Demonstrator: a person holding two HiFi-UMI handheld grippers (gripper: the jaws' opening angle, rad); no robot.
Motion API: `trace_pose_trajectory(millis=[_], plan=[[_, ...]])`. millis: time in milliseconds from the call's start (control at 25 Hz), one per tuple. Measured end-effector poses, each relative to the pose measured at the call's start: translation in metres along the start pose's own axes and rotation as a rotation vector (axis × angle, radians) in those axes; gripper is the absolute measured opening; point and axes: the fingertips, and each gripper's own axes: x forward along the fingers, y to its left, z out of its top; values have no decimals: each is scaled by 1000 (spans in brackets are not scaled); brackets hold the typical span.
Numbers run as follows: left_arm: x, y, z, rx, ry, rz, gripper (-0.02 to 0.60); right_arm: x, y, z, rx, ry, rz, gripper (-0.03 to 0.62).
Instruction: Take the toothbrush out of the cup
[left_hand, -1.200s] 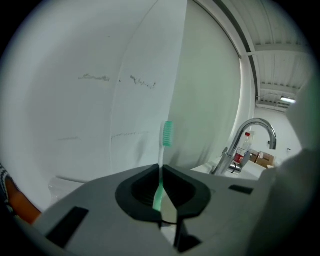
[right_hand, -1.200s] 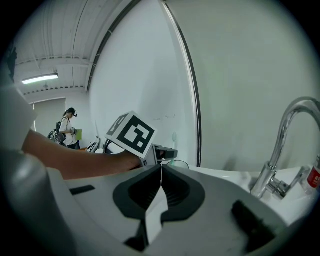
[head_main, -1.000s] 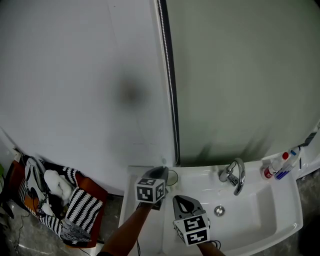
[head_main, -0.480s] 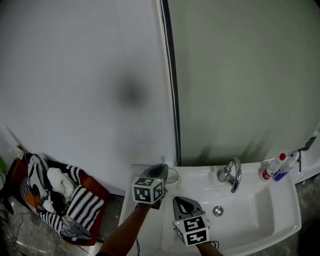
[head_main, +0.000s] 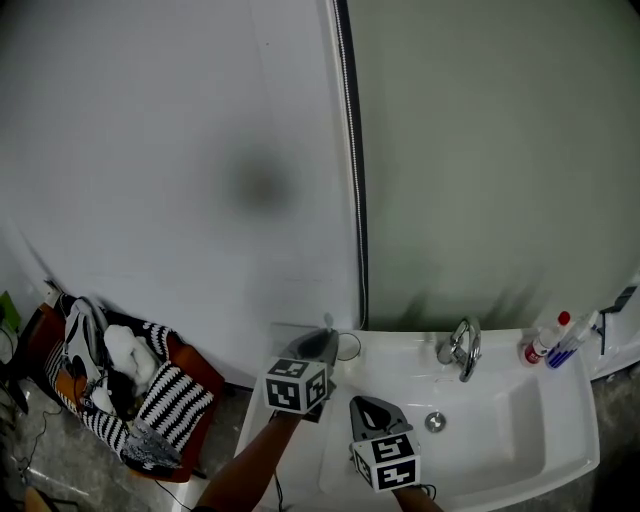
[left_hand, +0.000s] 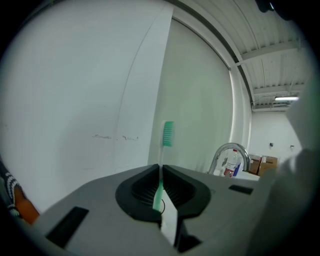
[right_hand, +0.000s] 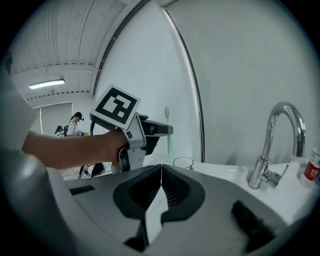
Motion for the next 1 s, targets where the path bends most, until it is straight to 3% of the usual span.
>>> trace_pose_trajectory(millis=[1000], plan=[[-80, -86, -37, -13, -10, 19, 31, -47, -10, -28, 44, 1, 39, 12]])
